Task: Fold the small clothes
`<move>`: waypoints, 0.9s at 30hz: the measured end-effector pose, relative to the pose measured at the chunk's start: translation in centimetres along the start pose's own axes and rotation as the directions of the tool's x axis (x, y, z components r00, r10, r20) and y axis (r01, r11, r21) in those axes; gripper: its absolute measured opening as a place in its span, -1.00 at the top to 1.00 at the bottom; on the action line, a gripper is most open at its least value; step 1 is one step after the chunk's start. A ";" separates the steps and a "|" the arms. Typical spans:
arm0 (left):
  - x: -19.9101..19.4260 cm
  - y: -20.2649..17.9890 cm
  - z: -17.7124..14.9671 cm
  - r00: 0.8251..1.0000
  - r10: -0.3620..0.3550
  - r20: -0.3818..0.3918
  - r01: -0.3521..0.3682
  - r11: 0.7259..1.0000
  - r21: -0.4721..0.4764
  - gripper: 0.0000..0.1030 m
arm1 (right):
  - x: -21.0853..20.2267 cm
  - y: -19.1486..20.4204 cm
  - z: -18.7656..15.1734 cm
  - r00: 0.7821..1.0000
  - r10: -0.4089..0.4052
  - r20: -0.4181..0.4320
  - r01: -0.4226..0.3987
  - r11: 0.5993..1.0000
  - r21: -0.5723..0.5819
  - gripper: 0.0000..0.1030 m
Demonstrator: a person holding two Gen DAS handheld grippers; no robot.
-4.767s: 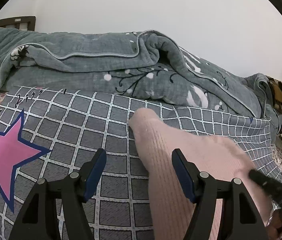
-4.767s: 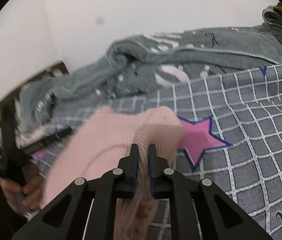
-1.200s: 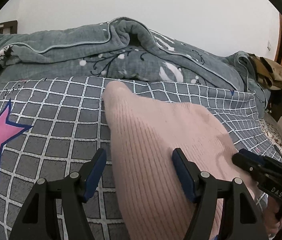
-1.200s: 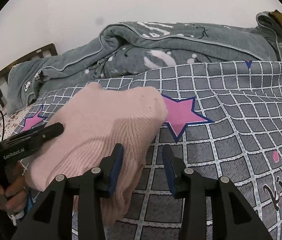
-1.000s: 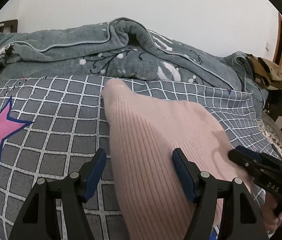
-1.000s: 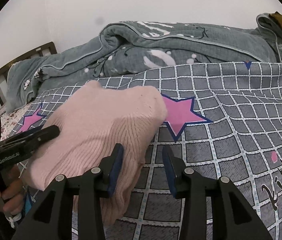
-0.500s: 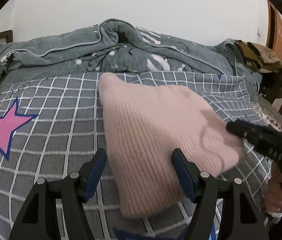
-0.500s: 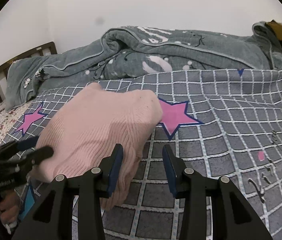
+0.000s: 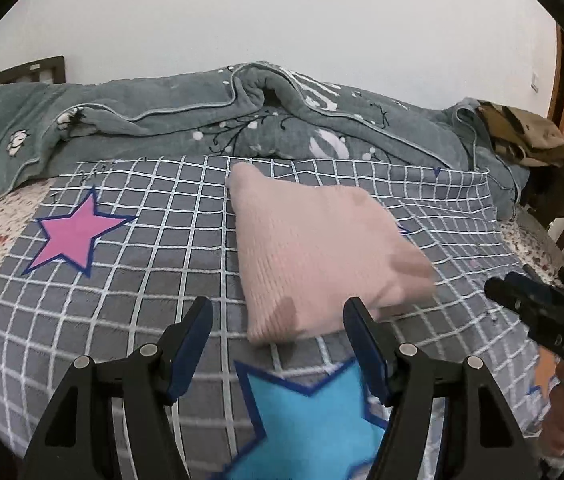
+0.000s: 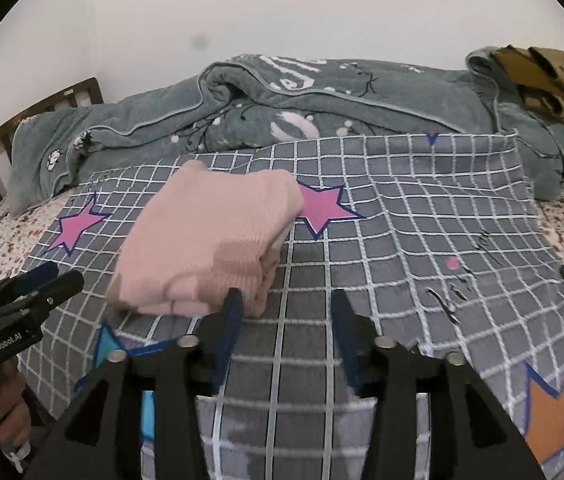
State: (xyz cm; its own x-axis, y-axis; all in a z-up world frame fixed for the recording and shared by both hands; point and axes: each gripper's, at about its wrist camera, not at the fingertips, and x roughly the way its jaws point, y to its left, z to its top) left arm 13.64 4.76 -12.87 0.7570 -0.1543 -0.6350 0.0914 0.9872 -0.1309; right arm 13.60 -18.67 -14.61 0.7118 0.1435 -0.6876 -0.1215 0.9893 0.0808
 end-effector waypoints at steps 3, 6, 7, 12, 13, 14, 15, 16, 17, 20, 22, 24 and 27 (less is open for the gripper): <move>-2.7 -1.2 0.0 0.999 0.045 0.021 -0.046 0.999 0.015 -0.42 | -2.7 0.4 -0.4 0.999 0.026 0.020 -0.025 1.000 -0.012 -0.40; -5.5 -1.9 -0.1 0.997 0.067 0.048 -0.067 0.998 0.002 -0.54 | -6.0 0.8 -1.0 0.997 0.006 0.073 -0.003 0.999 -0.039 -0.70; -6.5 -2.2 -0.1 0.996 0.063 0.056 -0.063 0.998 0.001 -0.56 | -6.9 0.8 -1.2 0.996 0.000 0.085 0.004 0.999 -0.043 -0.74; -10.1 -3.4 -0.4 0.995 0.080 0.067 -0.080 0.997 0.002 -0.57 | -10.5 -0.1 -1.9 0.995 0.002 0.103 -0.003 1.000 0.007 -0.85; -10.6 -3.6 -0.5 0.994 0.086 0.070 -0.086 0.996 0.005 -0.58 | -11.2 -0.2 -2.1 0.994 -0.002 0.107 0.001 1.000 0.009 -0.86; -11.2 -3.8 -0.6 0.993 0.088 0.074 -0.089 0.996 0.008 -0.59 | -12.0 -0.3 -2.3 0.993 -0.011 0.115 0.010 1.000 0.008 -0.89; -11.7 -4.0 -0.7 0.993 0.091 0.078 -0.092 0.996 0.010 -0.59 | -12.5 -0.3 -2.4 0.993 -0.016 0.119 0.016 1.000 0.005 -0.91; -12.2 -4.2 -0.8 0.992 0.092 0.081 -0.094 0.996 0.012 -0.60 | -13.3 -0.3 -2.6 0.992 -0.021 0.123 0.021 1.000 0.001 -0.92; -12.6 -4.4 -0.9 0.992 0.092 0.083 -0.093 0.996 0.014 -0.60 | -13.7 -0.3 -2.6 0.992 -0.023 0.125 0.023 1.000 0.000 -0.92; -13.5 -4.7 -1.1 0.992 0.091 0.090 -0.092 0.996 0.015 -0.60 | -14.9 -0.2 -3.0 0.990 -0.024 0.136 0.025 1.000 -0.003 -0.92; -14.1 -4.9 -1.3 0.991 0.090 0.097 -0.092 0.996 0.015 -0.60 | -15.3 0.0 -3.1 0.990 -0.026 0.141 0.028 1.000 -0.011 -0.92; -14.4 -5.0 -1.4 0.991 0.090 0.101 -0.093 0.996 0.018 -0.60 | -15.7 0.3 -3.3 0.989 -0.032 0.143 0.036 0.999 -0.019 -0.92; -14.6 -5.1 -1.5 0.991 0.088 0.103 -0.090 0.996 0.017 -0.60 | -15.9 0.5 -3.4 0.988 -0.042 0.146 0.046 0.999 -0.026 -0.92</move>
State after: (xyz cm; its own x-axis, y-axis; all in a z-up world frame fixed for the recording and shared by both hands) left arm 1.16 1.87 -4.05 0.8246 -0.0620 -0.5624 0.0338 0.9976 -0.0603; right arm -0.11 -20.55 -6.10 0.8098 0.1045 -0.5774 -0.1069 0.9938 0.0300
